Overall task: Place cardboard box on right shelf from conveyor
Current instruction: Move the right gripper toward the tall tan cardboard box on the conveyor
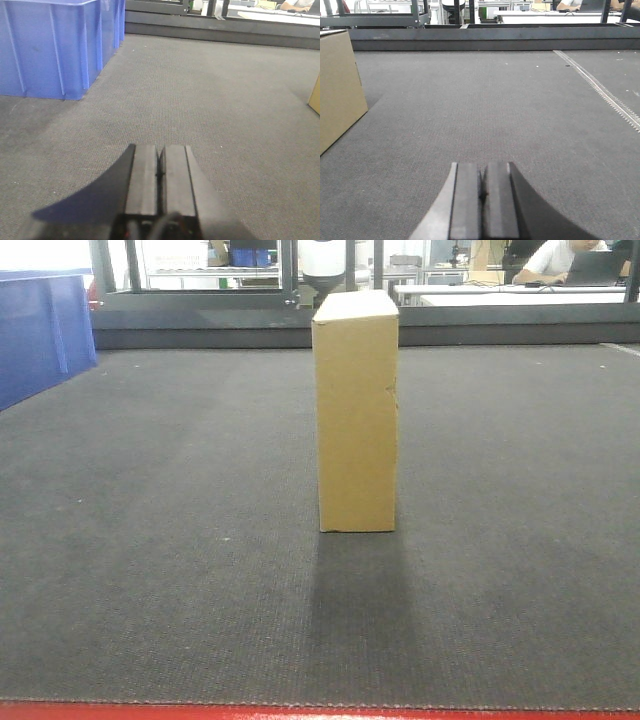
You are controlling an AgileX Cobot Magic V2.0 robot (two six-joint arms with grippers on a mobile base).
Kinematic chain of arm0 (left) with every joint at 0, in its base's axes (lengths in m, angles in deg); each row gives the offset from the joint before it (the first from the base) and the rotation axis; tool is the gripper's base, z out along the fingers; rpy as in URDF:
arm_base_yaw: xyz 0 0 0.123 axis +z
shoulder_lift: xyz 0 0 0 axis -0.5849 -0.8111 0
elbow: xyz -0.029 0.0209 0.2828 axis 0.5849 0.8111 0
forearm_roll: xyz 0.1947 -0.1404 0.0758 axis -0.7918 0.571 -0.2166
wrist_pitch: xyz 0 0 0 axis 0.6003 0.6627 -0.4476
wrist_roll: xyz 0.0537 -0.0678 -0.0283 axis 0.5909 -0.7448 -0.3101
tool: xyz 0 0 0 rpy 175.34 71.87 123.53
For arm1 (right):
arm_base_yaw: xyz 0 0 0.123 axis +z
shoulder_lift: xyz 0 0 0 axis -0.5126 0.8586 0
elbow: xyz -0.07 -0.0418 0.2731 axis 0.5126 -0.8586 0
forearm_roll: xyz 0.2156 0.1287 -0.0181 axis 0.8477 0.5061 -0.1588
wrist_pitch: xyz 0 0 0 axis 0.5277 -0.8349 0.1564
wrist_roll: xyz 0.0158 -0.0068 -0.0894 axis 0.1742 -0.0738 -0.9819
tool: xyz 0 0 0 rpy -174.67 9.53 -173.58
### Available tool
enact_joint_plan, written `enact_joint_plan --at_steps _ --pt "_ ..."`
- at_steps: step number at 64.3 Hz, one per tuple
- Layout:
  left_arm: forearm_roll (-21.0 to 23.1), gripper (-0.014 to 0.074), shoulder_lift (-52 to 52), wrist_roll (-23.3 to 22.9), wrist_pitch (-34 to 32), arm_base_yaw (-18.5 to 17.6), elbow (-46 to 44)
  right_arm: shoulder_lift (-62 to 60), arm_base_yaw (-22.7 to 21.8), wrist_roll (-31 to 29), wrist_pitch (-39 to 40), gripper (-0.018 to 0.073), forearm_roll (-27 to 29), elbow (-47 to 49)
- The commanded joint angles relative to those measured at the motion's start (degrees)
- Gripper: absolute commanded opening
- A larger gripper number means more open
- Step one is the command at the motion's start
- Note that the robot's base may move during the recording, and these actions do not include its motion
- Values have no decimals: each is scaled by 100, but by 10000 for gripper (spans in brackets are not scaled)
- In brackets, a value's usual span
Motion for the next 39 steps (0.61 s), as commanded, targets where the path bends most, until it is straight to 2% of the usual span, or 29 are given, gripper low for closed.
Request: enact_joint_plan --at_steps 1,39 --pt "27 -119 69 -29 -479 -1 -16 -85 10 -40 519 56 0 22" --pt "27 -119 69 -29 -479 -1 -16 -85 10 -40 519 56 0 22"
